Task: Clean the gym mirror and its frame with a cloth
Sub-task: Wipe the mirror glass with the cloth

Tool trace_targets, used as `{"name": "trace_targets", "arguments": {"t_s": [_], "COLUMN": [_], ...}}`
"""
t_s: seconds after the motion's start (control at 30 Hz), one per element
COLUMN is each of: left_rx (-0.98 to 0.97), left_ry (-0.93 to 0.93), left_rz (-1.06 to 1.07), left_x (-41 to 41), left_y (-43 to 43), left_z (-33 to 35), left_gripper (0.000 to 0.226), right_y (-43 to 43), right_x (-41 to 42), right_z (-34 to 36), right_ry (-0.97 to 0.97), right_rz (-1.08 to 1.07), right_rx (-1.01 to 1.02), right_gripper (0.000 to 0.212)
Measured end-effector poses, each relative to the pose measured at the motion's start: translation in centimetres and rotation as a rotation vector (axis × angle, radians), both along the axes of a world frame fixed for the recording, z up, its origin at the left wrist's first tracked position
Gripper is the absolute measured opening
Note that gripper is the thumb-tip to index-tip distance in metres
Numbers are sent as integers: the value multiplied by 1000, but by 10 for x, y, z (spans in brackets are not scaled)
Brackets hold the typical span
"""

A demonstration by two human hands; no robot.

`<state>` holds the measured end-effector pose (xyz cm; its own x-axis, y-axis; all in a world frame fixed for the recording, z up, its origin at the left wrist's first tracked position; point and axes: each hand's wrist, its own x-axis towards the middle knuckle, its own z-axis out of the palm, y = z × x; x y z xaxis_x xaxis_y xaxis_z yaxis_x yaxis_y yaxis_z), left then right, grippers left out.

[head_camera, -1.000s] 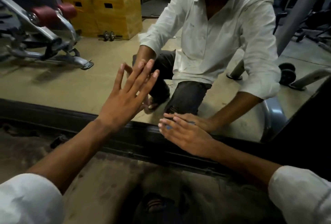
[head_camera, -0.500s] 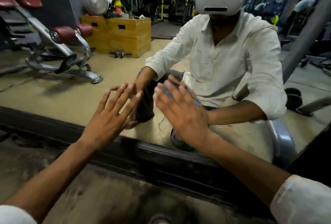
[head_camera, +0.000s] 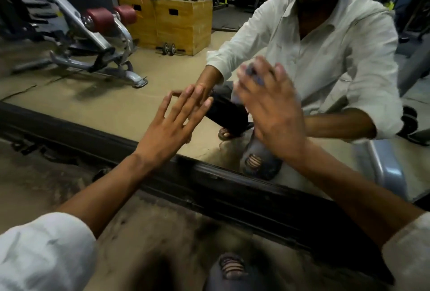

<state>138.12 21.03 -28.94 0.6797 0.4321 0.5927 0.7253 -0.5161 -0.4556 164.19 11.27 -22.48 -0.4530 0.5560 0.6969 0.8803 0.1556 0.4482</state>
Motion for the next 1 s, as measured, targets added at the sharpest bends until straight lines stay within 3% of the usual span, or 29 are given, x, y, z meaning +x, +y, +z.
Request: {"name": "trace_targets", "arguments": {"t_s": [0.1,0.2,0.4,0.53,0.6,0.73,0.8,0.9,1.0], "left_rx": [27,42,0,42,72,-70,-69,-38,-38], "left_ry": [13,32,112,83,60,-251,-204,-114,-74], "left_rz": [-59,-113,-87,-170,-188,2,32,-19,-46], "left_x": [2,-12,-48,-50,-59,-109,-133,-148,-157], "left_y": [2,9,24,30,37,69,84,94,99], "left_z": [0,-6,-34,-35,-31,-4,3,5,1], "left_gripper": [131,116,125,125,125,134,138,141,138], "right_y": [12,28,35,33,36,59,71,85,105], "right_x": [-5,-30,-49,-48,-47,-71,-99,-140,-157], "right_z": [27,-36,-190,-158,-113,1,39,33,-20], "right_ry": [51,-128,-388,-519,-409,-177,-101,-24,-204], "right_rz": [-39,-55,135,147,85,39,15,22,-30], "right_rx": [144,145,-198,-315,-246,-18,74,109,-16], "right_gripper": [56,54,48,49,49,67,64,69,65]}}
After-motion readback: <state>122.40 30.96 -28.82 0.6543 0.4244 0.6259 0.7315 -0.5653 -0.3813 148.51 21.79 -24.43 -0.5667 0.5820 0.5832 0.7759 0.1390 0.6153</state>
